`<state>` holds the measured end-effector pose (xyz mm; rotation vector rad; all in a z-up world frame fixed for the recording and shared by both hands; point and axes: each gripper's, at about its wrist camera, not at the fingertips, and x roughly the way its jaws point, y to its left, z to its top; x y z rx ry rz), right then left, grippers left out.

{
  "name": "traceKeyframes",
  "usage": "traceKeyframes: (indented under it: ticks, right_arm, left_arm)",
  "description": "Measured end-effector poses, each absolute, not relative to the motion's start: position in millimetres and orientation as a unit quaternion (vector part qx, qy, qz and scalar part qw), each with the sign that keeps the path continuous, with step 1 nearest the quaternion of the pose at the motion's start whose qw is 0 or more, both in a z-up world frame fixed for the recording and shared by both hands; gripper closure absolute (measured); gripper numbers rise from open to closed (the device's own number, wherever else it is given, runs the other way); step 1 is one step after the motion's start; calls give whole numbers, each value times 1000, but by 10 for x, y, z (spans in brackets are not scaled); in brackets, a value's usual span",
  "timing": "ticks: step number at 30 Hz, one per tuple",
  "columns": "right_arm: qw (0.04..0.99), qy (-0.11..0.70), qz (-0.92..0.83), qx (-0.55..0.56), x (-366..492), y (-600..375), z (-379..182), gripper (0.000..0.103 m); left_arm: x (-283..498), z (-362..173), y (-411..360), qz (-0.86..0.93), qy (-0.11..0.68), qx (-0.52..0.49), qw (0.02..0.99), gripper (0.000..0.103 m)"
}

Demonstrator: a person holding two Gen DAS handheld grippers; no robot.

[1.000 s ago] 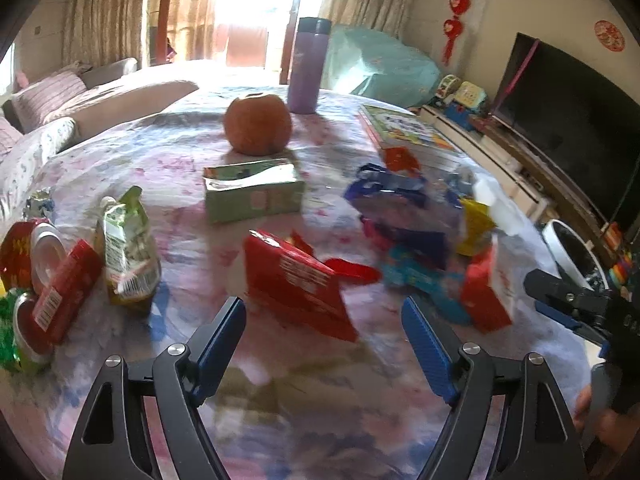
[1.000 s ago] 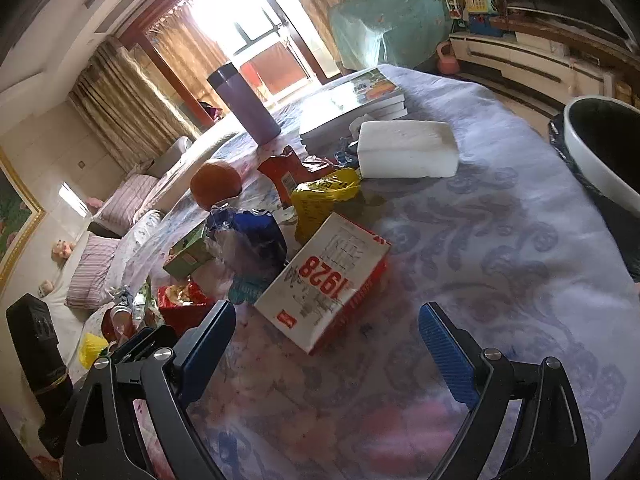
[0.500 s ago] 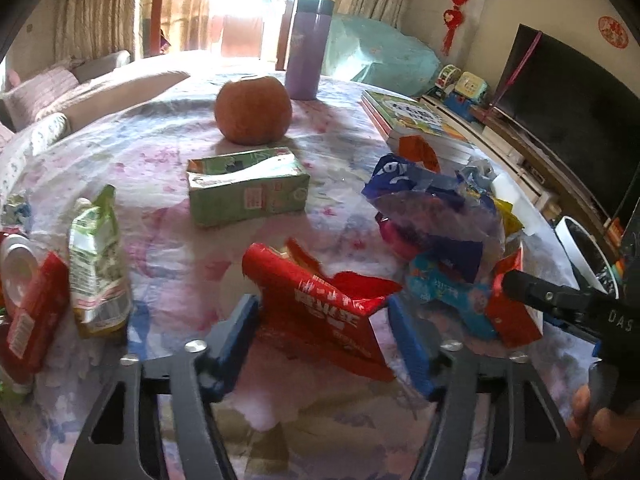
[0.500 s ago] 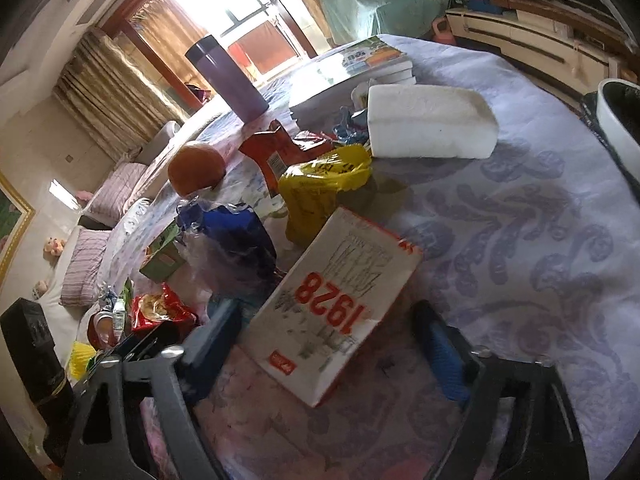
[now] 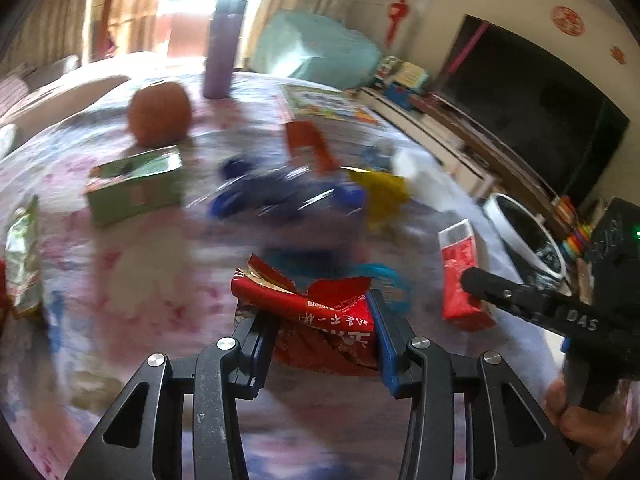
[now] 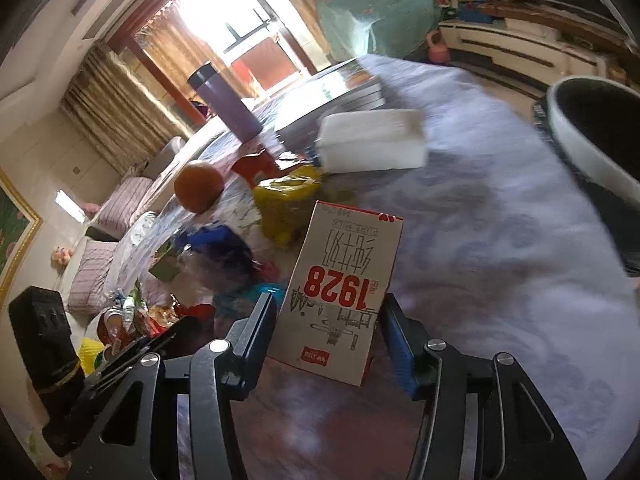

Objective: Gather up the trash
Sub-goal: 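Grasp the red snack wrapper with left tool while right tool grasps the milk carton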

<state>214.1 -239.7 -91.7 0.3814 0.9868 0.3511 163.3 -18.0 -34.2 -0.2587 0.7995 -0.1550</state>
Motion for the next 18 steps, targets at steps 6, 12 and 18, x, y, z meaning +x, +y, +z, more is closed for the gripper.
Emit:
traceKeyframes:
  ticks: [6,12,18]
  right_arm:
    - [861,455,145,177,2014,-2693,-814,50]
    - [867,444,131,185,1945,-2927,-756,50]
    - [871,435,122,193,1910,-3108,-694,51]
  left_arm:
    - [1643,-241,-362,-109,379,-114,912,61]
    - [1699,-255,-546,-130,383,-102,909,61]
    - [1744,-220,-798,-152,385,-85,906,61]
